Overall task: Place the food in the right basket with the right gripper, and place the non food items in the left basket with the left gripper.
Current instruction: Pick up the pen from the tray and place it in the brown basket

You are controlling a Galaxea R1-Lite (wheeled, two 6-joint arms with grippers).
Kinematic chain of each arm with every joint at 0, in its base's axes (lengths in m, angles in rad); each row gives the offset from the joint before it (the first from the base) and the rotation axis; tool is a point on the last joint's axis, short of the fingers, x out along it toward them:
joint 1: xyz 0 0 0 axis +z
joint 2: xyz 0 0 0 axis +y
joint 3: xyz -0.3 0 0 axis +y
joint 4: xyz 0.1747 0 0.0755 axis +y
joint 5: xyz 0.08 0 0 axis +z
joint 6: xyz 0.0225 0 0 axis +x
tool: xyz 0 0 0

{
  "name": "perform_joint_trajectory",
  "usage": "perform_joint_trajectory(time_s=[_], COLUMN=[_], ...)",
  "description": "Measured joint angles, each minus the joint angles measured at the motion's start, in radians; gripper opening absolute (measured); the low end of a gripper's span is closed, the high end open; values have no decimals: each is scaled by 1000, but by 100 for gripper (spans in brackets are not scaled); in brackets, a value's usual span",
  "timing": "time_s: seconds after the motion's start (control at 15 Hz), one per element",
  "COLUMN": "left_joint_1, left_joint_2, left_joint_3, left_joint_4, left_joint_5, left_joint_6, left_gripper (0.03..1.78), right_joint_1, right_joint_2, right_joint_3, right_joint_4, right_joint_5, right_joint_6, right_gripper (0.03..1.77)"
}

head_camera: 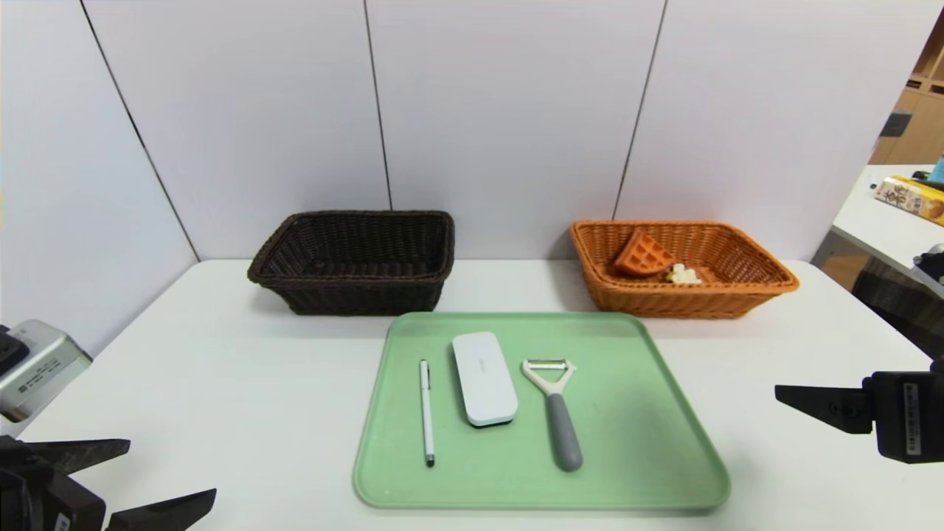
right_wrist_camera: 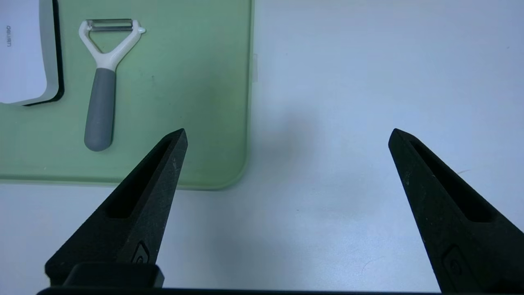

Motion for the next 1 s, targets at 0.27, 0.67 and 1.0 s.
perform_joint_trajectory(time_s=[0.27,0.67,1.0], left_joint_1=[-6,-96,-241], left_joint_2=[5,93,272], left_joint_3=[-7,-114,-293], left_joint_4=[-10,-13,64], left_joint_5=[-12,-24,35], left_joint_6=[-8,-133,-319], left_gripper=[169,169,169], right_joint_1=[5,18,19], right_joint_2=[-3,-2,-6], right_joint_3=[3,7,20], right_joint_4=[-3,0,0], right_joint_5=[0,-1,-1], right_joint_6=[-1,4,5], right_gripper=[169,169,169])
